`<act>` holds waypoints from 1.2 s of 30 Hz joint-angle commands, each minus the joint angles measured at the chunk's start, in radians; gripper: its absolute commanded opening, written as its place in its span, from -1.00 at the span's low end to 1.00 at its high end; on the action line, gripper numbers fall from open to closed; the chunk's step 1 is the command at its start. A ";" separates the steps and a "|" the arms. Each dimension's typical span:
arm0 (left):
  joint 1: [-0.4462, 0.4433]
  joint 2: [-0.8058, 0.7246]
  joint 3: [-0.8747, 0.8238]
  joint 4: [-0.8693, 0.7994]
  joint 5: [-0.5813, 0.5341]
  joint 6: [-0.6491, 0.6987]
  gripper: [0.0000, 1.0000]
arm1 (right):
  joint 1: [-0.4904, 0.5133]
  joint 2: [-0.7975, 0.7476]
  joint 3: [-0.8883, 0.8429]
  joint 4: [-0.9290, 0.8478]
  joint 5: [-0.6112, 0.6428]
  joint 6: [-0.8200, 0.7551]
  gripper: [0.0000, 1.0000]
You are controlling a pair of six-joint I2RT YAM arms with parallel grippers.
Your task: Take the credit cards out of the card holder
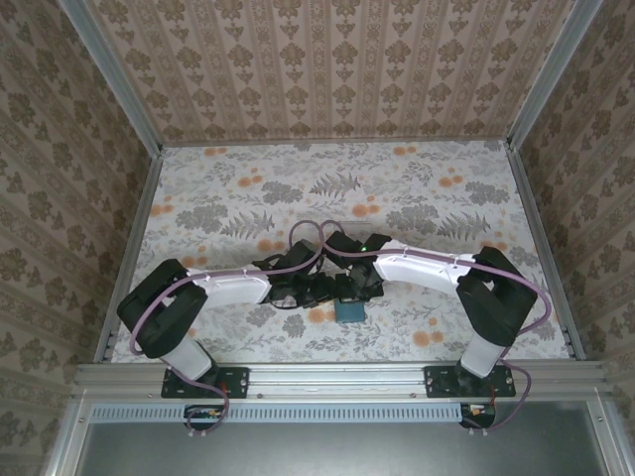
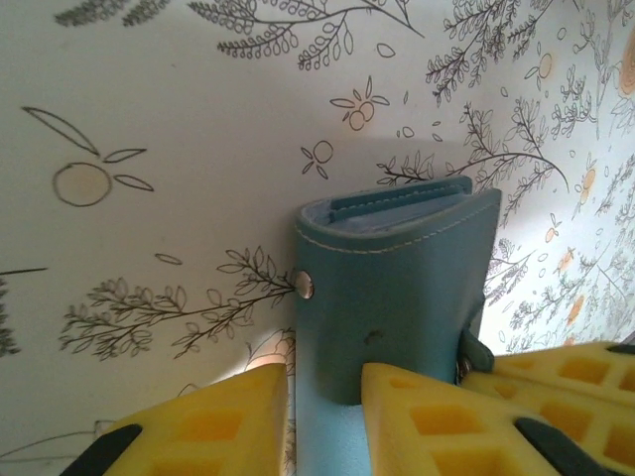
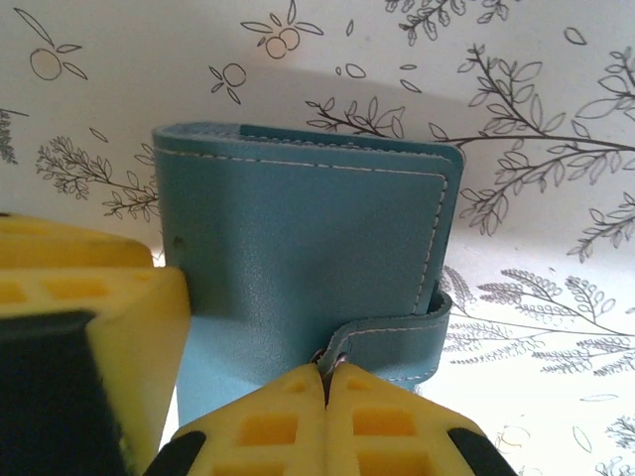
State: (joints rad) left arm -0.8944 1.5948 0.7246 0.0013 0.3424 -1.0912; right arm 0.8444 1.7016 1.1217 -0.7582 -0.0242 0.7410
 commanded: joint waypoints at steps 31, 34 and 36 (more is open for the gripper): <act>0.003 -0.053 0.082 -0.228 -0.105 0.060 -0.47 | -0.024 -0.156 -0.083 0.020 0.024 0.004 0.02; 0.006 -0.057 0.074 -0.234 -0.115 0.062 -0.47 | -0.024 -0.120 -0.079 0.036 0.014 0.006 0.12; 0.007 -0.066 0.070 -0.239 -0.121 0.063 -0.47 | -0.024 -0.101 -0.070 0.038 0.013 0.001 0.17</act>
State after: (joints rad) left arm -0.8951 1.5555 0.7910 -0.1989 0.2485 -1.0504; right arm 0.8227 1.5757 1.0504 -0.7399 0.0143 0.7380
